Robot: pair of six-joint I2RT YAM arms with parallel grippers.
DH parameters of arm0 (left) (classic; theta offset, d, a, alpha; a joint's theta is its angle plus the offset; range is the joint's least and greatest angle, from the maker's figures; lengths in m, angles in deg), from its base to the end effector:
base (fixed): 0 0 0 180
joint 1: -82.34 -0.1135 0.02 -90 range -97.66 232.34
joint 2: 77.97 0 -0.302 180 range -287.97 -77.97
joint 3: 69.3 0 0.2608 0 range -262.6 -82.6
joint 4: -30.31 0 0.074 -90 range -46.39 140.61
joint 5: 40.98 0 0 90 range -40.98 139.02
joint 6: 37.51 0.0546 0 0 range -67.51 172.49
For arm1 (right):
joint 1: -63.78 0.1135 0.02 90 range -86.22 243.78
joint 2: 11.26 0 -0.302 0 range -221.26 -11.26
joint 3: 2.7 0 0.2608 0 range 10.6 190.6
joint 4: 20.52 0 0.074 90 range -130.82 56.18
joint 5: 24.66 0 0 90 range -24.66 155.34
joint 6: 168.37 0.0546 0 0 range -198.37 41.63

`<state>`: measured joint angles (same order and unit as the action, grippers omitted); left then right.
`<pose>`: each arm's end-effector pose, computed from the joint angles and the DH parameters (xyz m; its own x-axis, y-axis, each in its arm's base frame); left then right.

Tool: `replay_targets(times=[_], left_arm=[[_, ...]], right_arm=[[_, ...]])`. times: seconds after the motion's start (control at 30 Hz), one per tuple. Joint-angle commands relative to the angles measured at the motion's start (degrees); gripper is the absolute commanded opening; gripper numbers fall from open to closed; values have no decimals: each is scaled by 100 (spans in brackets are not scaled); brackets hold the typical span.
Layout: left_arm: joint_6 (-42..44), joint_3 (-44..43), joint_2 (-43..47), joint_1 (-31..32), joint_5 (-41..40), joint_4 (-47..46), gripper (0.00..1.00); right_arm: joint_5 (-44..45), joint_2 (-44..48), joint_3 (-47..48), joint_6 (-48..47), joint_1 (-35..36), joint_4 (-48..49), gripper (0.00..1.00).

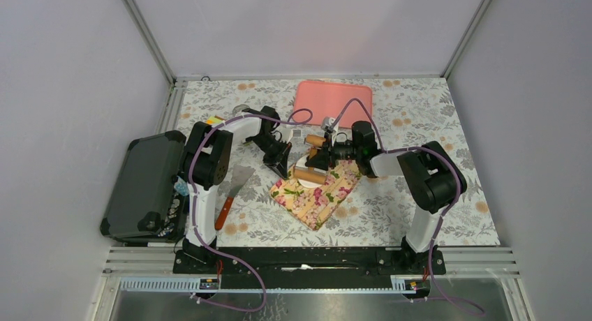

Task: Roll out the dumpling wrappers from the dough
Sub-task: Flatten out the dough on the work surface.

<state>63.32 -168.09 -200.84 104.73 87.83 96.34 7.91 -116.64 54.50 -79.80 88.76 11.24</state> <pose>0.3770 -0.1923 0.1442 -0.8526 0.5096 -0.1159 0.4642 0.6365 -0.6159 0.3188 0.1993 0.1811 -0.2322 -0.1230 -0.9649 -0.9662 0.1436 0.2142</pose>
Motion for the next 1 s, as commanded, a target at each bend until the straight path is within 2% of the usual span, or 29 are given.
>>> replay_targets(times=[0.0,0.97], left_arm=[[73,61,-357,-51,-563,-58,0],[29,45,-373,-60,-588,-53,0]], right_arm=[[238,-493,-496,-260,288,-1749,0],[-170,-578,-374,-529,425,-2191,0]])
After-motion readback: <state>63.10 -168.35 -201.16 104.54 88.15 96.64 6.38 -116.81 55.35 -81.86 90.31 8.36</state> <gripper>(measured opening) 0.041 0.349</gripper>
